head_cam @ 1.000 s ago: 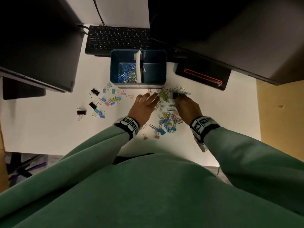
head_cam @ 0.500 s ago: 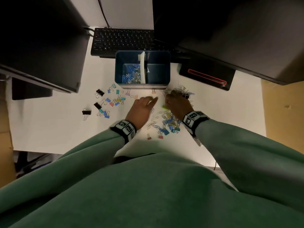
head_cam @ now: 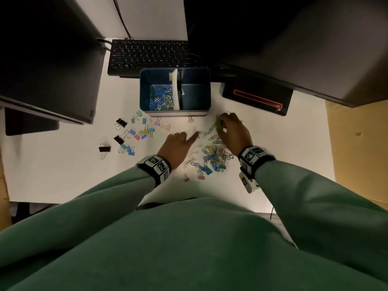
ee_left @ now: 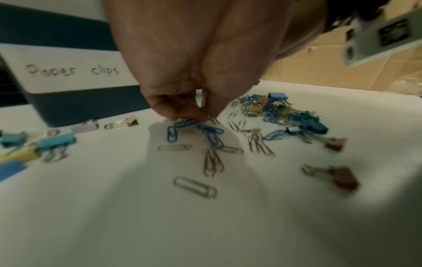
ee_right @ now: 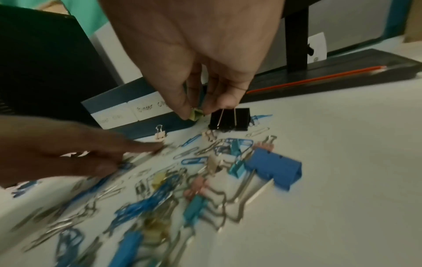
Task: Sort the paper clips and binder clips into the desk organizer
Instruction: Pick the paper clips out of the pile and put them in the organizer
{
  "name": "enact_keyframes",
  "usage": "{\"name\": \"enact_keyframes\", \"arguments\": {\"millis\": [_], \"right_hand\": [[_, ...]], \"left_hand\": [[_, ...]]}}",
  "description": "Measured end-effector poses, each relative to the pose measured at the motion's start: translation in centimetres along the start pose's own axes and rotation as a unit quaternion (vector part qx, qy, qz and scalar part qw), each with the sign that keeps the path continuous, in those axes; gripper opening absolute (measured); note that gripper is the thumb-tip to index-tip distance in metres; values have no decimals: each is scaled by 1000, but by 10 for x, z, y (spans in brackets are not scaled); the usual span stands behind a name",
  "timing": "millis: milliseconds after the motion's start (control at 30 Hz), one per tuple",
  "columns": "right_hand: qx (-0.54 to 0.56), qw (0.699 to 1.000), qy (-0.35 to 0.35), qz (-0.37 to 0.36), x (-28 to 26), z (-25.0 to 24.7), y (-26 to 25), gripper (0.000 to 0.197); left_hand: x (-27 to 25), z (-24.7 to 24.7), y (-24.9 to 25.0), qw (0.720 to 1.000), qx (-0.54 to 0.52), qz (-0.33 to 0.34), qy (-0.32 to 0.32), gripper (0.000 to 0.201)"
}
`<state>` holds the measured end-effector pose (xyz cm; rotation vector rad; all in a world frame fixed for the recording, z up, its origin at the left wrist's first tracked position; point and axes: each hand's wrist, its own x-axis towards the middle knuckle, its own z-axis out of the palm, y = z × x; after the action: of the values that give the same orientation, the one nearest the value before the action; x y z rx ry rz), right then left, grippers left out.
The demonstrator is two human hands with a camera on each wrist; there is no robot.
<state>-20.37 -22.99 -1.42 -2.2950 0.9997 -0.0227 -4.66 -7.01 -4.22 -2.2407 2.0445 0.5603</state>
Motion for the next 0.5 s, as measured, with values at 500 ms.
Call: {"name": "enact_keyframes", "arguments": {"millis": [500], "right_hand": [[-177,948,-217,-153,-20,56,-61,63]], "left_hand": [[-30,5,-8,964,-216,-155,13,85]]}}
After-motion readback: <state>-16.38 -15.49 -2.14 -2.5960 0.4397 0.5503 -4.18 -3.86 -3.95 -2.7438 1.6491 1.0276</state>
